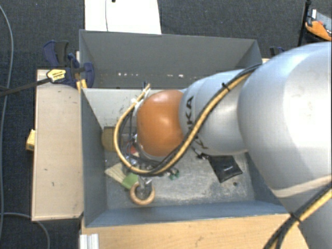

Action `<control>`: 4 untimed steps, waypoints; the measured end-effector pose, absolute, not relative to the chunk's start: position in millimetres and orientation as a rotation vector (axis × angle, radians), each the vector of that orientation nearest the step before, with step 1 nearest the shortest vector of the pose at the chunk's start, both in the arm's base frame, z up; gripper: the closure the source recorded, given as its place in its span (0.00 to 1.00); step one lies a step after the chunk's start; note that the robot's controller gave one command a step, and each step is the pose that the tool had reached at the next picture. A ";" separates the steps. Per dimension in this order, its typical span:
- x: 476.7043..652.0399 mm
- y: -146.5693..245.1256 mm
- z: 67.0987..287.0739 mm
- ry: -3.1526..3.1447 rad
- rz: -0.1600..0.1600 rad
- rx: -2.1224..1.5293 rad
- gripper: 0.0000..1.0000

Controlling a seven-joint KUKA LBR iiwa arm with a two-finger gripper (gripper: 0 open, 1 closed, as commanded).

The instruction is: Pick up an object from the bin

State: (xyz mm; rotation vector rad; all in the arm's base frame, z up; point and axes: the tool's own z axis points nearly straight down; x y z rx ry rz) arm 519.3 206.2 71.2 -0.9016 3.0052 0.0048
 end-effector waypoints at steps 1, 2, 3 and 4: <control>519.3 206.2 71.2 3.006 0.005 -0.901 1.00; 516.8 204.8 107.0 3.016 0.004 -0.895 1.00; 522.8 207.5 134.5 3.002 0.006 -0.879 1.00; 520.4 212.2 132.4 3.019 0.004 -0.899 1.00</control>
Offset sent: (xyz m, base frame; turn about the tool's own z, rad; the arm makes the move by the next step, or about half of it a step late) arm 0.0003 -0.0022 0.1019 -0.0074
